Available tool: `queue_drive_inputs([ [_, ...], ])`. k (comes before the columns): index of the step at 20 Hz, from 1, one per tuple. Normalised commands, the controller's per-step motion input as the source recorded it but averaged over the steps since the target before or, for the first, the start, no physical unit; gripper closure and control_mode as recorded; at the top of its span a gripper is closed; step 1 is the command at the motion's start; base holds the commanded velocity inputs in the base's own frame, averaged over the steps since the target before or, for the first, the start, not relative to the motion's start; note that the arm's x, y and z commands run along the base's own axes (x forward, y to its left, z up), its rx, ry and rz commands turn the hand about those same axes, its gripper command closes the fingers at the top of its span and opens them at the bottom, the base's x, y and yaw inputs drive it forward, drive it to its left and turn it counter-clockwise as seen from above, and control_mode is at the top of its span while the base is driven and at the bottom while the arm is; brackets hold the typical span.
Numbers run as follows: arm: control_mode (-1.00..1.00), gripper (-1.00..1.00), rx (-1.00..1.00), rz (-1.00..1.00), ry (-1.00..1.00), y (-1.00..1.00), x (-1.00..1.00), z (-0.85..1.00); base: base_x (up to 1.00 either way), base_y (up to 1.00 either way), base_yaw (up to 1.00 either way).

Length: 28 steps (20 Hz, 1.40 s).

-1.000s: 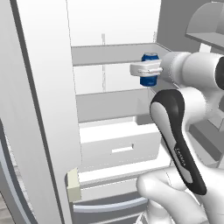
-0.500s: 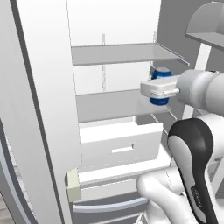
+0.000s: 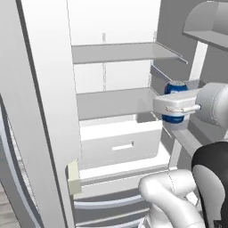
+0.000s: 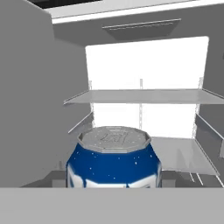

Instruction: Open the fridge, grab two sodas, and place both sodas inside the bowl with ice on the dining counter.

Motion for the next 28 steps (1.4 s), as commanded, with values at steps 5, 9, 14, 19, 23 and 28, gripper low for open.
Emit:
queue_drive_inputs([
  [5, 1.0, 1.0, 0.0, 0.0, 0.0, 0.0, 0.0, 0.0, -0.84, -0.01, -0.04],
  [9, 1.0, 1.0, 0.0, 0.0, 0.0, 0.0, 0.0, 0.0, -0.84, 0.0, -0.12],
  [14, 1.0, 1.0, 0.0, 0.0, 0.0, 0.0, 0.0, 0.0, -0.77, 0.0, -0.23],
  [19, 1.0, 1.0, 0.0, 0.0, 0.0, 0.0, 0.0, 0.0, -0.7, 0.09, -0.35],
  [23, 1.0, 1.0, 0.0, 0.0, 0.0, 0.0, 0.0, 0.0, -0.69, 0.17, -0.43],
  [28, 1.0, 1.0, 0.0, 0.0, 0.0, 0.0, 0.0, 0.0, -0.66, 0.26, -0.44],
])
